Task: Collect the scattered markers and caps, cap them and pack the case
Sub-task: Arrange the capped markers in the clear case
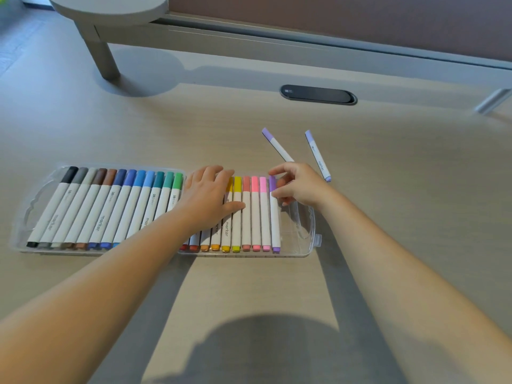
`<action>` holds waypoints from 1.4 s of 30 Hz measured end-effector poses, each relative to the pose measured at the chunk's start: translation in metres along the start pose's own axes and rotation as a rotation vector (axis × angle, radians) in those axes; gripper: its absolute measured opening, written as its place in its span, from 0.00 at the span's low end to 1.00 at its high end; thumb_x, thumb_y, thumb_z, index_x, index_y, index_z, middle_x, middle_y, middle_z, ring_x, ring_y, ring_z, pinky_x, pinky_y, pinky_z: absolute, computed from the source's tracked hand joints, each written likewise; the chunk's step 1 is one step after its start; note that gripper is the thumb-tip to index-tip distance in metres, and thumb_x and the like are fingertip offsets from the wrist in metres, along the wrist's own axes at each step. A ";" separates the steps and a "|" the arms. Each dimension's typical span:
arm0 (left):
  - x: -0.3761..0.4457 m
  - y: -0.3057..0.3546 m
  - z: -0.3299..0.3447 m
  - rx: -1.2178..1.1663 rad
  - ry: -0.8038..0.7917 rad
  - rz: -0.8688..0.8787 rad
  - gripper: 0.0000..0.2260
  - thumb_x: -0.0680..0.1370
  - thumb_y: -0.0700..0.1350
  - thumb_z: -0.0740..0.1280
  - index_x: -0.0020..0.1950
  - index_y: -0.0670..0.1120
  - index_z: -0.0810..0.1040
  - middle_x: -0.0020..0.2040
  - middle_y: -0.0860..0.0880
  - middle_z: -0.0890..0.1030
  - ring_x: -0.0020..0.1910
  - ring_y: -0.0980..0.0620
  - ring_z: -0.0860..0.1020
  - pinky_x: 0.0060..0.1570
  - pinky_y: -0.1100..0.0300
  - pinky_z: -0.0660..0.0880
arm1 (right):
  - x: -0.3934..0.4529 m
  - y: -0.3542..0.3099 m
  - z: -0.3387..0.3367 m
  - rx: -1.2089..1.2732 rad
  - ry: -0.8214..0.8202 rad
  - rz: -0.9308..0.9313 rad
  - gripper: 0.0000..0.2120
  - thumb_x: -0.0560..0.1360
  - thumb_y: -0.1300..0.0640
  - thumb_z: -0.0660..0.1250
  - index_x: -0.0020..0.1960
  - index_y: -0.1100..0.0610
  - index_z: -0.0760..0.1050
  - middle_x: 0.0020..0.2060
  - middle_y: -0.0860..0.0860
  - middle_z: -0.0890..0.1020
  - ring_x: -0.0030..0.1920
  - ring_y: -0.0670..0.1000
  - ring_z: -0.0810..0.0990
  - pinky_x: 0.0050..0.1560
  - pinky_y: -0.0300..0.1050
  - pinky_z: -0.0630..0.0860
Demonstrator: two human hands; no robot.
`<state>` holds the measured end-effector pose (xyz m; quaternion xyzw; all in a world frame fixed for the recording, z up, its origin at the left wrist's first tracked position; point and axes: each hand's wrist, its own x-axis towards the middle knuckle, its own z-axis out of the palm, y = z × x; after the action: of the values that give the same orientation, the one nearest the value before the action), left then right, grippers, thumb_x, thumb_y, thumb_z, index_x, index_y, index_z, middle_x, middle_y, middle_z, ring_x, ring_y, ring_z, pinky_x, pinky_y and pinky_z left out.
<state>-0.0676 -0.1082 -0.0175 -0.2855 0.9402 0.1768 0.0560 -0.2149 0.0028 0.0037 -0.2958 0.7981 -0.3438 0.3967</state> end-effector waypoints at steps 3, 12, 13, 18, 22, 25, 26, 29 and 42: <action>-0.001 0.004 0.000 -0.015 -0.004 0.013 0.31 0.75 0.58 0.62 0.74 0.51 0.54 0.75 0.47 0.56 0.74 0.46 0.51 0.72 0.49 0.50 | 0.002 0.003 0.001 0.005 0.047 -0.005 0.17 0.72 0.72 0.65 0.60 0.62 0.73 0.36 0.50 0.74 0.34 0.48 0.76 0.32 0.35 0.79; 0.012 0.022 0.005 0.028 -0.108 0.099 0.32 0.72 0.66 0.58 0.73 0.61 0.52 0.76 0.47 0.49 0.75 0.42 0.42 0.72 0.44 0.39 | 0.013 0.021 -0.022 -0.159 0.447 -0.036 0.10 0.75 0.66 0.63 0.55 0.61 0.77 0.51 0.56 0.79 0.46 0.49 0.73 0.48 0.39 0.69; 0.014 0.024 0.007 0.038 -0.122 0.099 0.34 0.71 0.68 0.58 0.73 0.62 0.52 0.76 0.47 0.49 0.75 0.41 0.41 0.71 0.43 0.38 | 0.013 0.022 -0.025 -0.161 0.453 -0.032 0.10 0.75 0.66 0.63 0.55 0.61 0.76 0.52 0.56 0.80 0.46 0.49 0.73 0.48 0.38 0.68; 0.021 0.029 0.012 0.099 -0.136 0.080 0.37 0.68 0.70 0.59 0.73 0.62 0.50 0.76 0.48 0.48 0.75 0.42 0.41 0.71 0.41 0.37 | 0.021 0.028 -0.036 -0.178 0.496 -0.006 0.12 0.76 0.65 0.60 0.58 0.61 0.75 0.55 0.56 0.78 0.45 0.50 0.72 0.45 0.40 0.69; 0.026 0.032 0.012 0.111 -0.134 0.074 0.37 0.69 0.69 0.59 0.73 0.62 0.50 0.76 0.49 0.50 0.75 0.43 0.43 0.71 0.40 0.38 | 0.030 0.029 -0.040 -0.223 0.528 0.008 0.13 0.76 0.65 0.59 0.59 0.60 0.74 0.58 0.56 0.77 0.45 0.50 0.72 0.44 0.39 0.66; 0.028 0.032 0.013 0.115 -0.110 0.084 0.37 0.68 0.69 0.60 0.73 0.61 0.51 0.75 0.50 0.53 0.75 0.45 0.46 0.71 0.39 0.39 | 0.037 0.024 -0.038 -0.270 0.517 -0.005 0.13 0.76 0.65 0.58 0.59 0.61 0.73 0.60 0.56 0.75 0.50 0.54 0.75 0.46 0.39 0.68; 0.028 0.031 0.014 0.111 -0.102 0.088 0.36 0.68 0.69 0.60 0.73 0.61 0.52 0.75 0.50 0.54 0.75 0.46 0.47 0.71 0.39 0.39 | 0.040 0.022 -0.038 -0.288 0.513 -0.015 0.13 0.76 0.65 0.58 0.59 0.61 0.73 0.61 0.56 0.75 0.50 0.54 0.77 0.45 0.39 0.69; 0.027 0.030 0.015 0.115 -0.098 0.104 0.36 0.69 0.69 0.60 0.73 0.61 0.52 0.74 0.51 0.55 0.75 0.47 0.48 0.71 0.40 0.39 | 0.049 0.015 -0.036 -0.260 0.462 -0.013 0.12 0.76 0.65 0.58 0.58 0.61 0.73 0.65 0.55 0.71 0.34 0.51 0.77 0.40 0.47 0.79; 0.028 0.027 0.017 0.157 -0.113 0.131 0.36 0.70 0.70 0.55 0.74 0.59 0.49 0.76 0.50 0.51 0.75 0.45 0.46 0.71 0.39 0.39 | 0.053 -0.012 -0.026 -0.650 0.345 -0.013 0.20 0.75 0.69 0.59 0.65 0.62 0.63 0.59 0.63 0.75 0.62 0.61 0.73 0.46 0.45 0.69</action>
<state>-0.1055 -0.0957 -0.0314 -0.2080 0.9632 0.1218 0.1193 -0.2611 -0.0357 0.0013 -0.3491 0.9189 -0.1195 0.1395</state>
